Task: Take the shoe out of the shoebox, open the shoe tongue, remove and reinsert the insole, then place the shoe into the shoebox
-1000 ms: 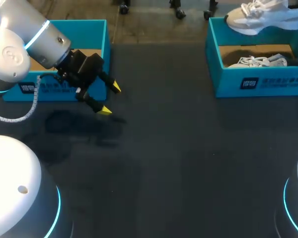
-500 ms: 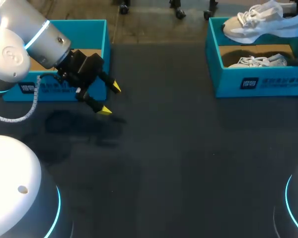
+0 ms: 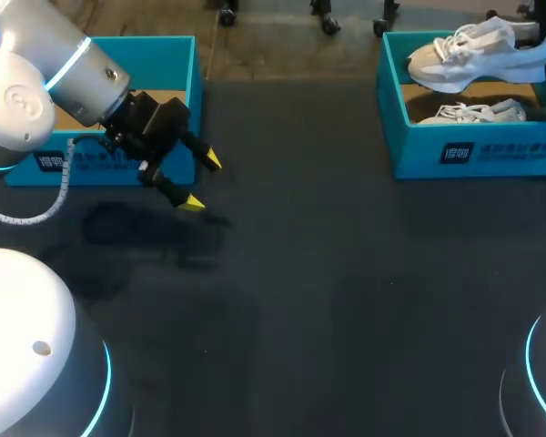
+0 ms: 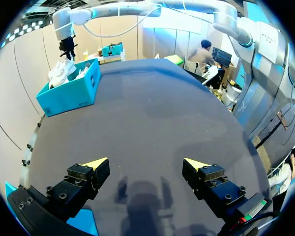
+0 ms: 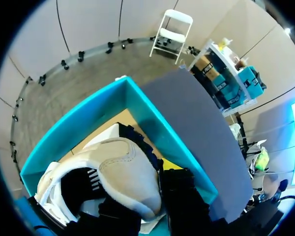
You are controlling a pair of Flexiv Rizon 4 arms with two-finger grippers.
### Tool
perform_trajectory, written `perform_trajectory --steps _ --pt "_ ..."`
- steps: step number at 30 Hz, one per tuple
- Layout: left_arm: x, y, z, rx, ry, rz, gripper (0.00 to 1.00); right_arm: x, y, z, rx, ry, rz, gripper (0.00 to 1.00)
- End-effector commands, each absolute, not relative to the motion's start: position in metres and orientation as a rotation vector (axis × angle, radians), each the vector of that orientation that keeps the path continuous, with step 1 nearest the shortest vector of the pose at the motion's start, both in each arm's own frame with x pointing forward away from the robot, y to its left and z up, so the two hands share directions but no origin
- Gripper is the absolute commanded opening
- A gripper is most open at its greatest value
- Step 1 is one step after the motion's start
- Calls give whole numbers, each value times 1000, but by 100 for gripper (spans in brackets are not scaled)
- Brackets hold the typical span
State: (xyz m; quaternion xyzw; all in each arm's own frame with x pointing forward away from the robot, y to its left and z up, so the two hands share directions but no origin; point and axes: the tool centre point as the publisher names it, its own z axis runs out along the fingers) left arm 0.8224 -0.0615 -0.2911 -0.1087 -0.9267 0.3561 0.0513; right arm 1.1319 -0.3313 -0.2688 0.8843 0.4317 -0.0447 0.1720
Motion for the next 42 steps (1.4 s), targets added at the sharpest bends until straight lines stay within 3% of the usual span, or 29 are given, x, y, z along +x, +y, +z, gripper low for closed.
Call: perform_trajectory --steps 1,42 --pt "822 -61 -291 -331 -2822 1081 100 1140 -335 -275 2514 1220 -142 0" --pt "822 -61 -291 -331 -2822 1081 100 1154 -340 -361 2561 1258 -226 0"
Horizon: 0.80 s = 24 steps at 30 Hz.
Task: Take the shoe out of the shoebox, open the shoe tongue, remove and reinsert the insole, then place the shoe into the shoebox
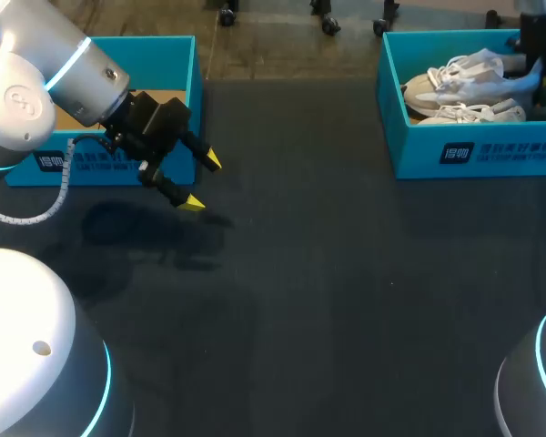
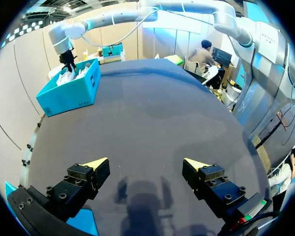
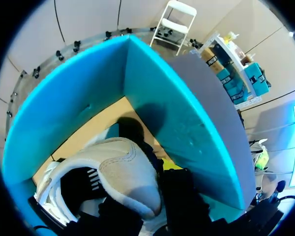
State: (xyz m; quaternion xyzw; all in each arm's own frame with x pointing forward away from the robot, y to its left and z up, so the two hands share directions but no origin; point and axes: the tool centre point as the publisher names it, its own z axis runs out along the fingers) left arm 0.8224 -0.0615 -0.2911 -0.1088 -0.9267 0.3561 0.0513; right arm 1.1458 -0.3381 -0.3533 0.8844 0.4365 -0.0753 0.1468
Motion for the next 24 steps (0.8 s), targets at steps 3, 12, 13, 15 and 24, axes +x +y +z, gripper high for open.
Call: perform_trajectory --steps 3,12,13,15,24 --pt "822 -61 -291 -331 -2822 1081 100 1154 -339 -365 2575 1258 -222 0" --pt "822 -61 -291 -331 -2822 1081 100 1154 -339 -370 2590 1232 -213 32" --pt "822 -61 -291 -331 -2822 1081 100 1154 -339 -370 2591 1233 -213 33" --pt "822 -61 -291 -331 -2822 1081 100 1154 -338 -370 2589 1236 -212 42" --pt "822 -61 -291 -331 -2822 1081 100 1152 -334 -355 2584 1224 -188 49"
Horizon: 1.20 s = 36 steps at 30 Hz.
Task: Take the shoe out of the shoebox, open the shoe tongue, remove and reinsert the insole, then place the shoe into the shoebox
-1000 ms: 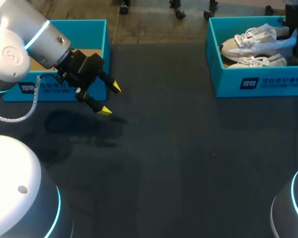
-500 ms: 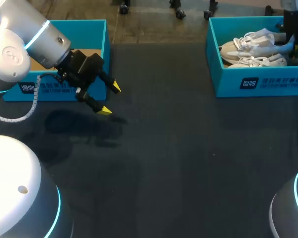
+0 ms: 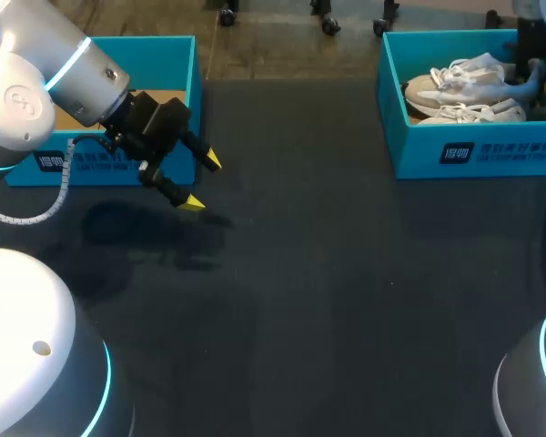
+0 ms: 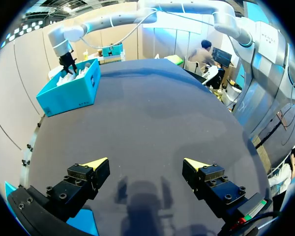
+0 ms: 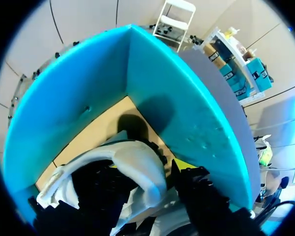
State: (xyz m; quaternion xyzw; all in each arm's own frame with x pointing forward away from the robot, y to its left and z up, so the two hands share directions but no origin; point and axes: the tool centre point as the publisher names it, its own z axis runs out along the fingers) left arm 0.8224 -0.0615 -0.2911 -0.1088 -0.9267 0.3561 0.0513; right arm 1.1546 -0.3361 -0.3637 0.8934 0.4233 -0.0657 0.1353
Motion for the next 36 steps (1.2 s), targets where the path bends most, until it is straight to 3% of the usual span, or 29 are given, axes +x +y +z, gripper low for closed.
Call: perform_trajectory --steps 1,3,7,9,22,25,36 --pt "822 -61 -291 -331 -2822 1081 100 1151 -333 -353 2580 1225 -184 51" --pt "822 -61 -291 -331 -2822 1081 100 1151 -330 -347 2571 1228 -177 61" --pt "822 -61 -291 -331 -2822 1081 100 1149 -325 -338 2556 1237 -166 68" --pt "822 -61 -291 -331 -2822 1081 100 1147 -323 -332 2550 1234 -157 77" --pt "822 -61 -291 -331 -2822 1081 100 1125 -302 -299 2546 1230 -75 82" --pt "822 -61 -291 -331 -2822 1081 100 1118 -290 -287 2523 1277 -27 100" --pt "822 -61 -291 -331 -2822 1081 100 1097 -249 -262 2493 1362 61 100"
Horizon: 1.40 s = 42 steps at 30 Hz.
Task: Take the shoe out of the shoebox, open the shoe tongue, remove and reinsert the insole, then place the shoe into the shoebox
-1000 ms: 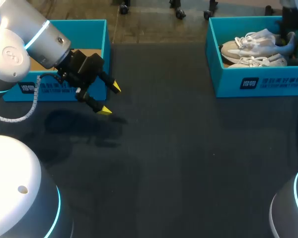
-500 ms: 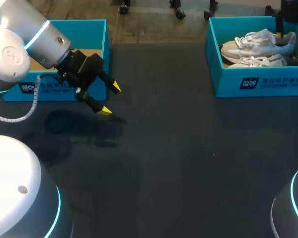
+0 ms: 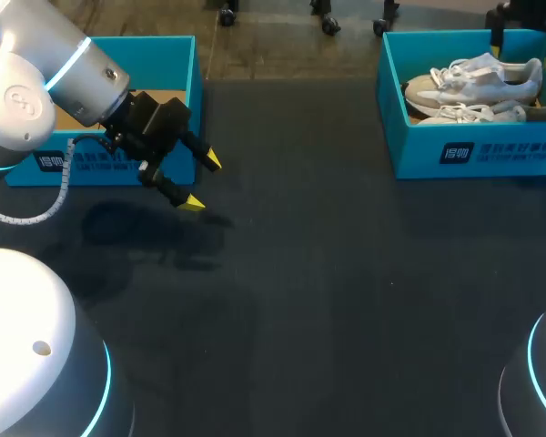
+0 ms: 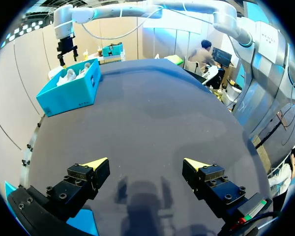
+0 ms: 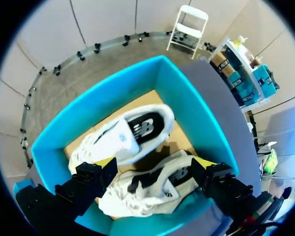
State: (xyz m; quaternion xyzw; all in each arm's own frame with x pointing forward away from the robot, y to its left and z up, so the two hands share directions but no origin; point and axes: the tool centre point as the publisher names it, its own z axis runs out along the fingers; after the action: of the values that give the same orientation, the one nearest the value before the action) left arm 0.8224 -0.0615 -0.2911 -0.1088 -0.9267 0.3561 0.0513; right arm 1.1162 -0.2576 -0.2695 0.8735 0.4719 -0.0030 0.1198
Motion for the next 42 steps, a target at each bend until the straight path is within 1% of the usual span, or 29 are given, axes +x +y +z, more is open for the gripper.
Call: perform_trajectory --steps 1,4,10,12,17,23,25,32,35,36,42 --pt "822 -61 -291 -331 -2822 1081 100 1094 -245 -260 2493 1366 70 100" --pt "824 -63 -282 -245 -2831 1090 100 1085 -235 -255 2479 1399 92 100" --pt "836 -69 -258 291 -2843 972 100 1068 -219 -247 2455 1435 125 100" --pt "837 -68 -252 392 -2851 961 100 1064 -216 -245 2459 1433 129 100" --pt "839 -65 -242 646 -2893 876 100 1061 -213 -243 2449 1426 134 100" --pt "853 -53 -233 1103 -2826 806 100 1061 -213 -243 2449 1426 134 100" --pt "858 -45 -230 1315 -2753 776 100 1061 -213 -243 2449 1426 134 100" --pt "860 -25 -225 1707 -2593 756 100 1061 -213 -243 2449 1426 134 100" --pt "863 -15 -228 1967 -2472 717 100 1061 -213 -243 2449 1426 134 100" --pt "864 -13 -230 2020 -2445 690 100 1062 -214 -246 2483 1448 168 100" --pt "871 3 -235 2200 -2267 605 100 1055 -200 -251 2503 1582 70 100"
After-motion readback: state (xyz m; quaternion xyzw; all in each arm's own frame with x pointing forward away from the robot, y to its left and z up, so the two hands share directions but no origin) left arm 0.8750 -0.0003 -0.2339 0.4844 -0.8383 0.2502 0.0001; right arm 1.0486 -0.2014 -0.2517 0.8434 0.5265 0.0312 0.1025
